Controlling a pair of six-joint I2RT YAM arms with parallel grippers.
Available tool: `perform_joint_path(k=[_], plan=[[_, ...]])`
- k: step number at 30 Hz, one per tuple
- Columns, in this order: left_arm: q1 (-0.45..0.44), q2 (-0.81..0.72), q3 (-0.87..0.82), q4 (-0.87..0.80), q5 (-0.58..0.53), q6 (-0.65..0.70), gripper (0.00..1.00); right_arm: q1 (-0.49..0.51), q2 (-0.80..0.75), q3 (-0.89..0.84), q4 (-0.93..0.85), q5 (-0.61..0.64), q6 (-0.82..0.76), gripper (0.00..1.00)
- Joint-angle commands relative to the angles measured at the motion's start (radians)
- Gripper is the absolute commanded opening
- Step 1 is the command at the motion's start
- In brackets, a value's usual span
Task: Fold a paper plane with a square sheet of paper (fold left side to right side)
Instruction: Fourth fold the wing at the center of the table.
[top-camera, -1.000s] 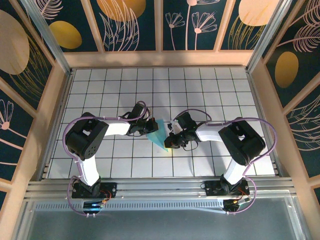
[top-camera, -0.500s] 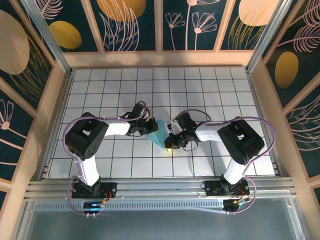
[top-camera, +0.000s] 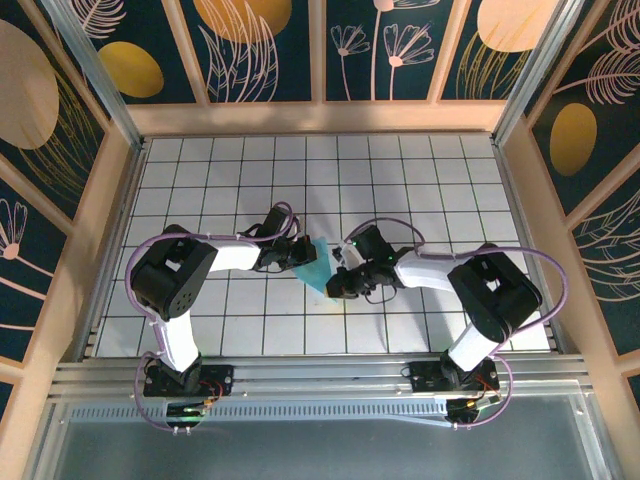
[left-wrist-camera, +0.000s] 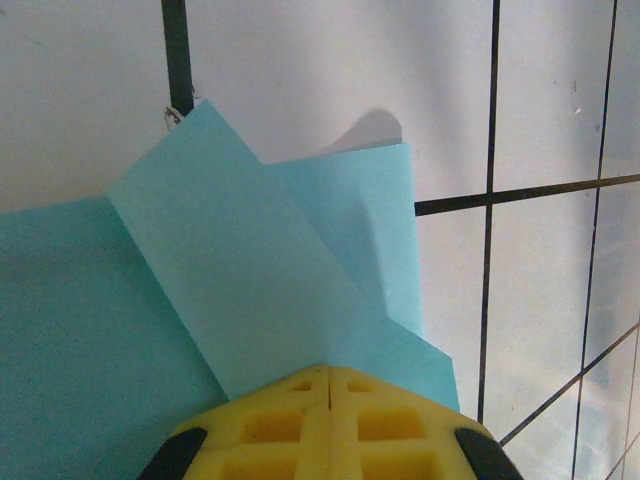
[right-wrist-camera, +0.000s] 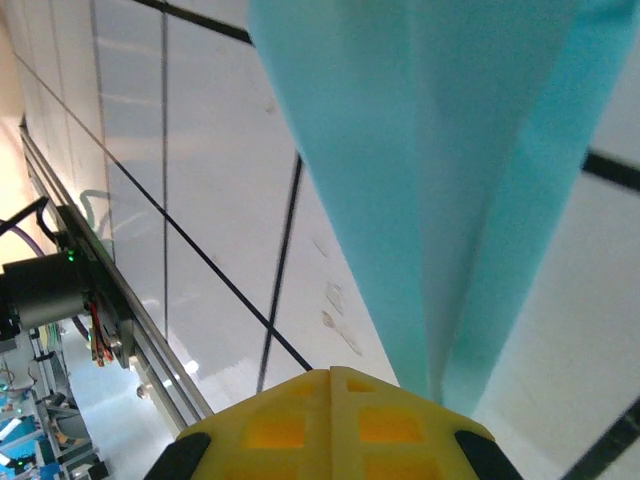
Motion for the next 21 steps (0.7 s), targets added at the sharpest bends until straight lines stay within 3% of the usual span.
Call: perform_joint_path(k=[1, 21], plan=[[0.002, 0.033, -0.010, -0.112, -0.065, 0.020, 0.00, 0.007, 0.013, -0.024, 0.033, -0.007, 0.035, 0.00], [0.000, 0.035, -0.010, -0.115, -0.069, 0.021, 0.00, -0.019, 0.021, -0.039, 0.057, -0.008, 0.031, 0.00]])
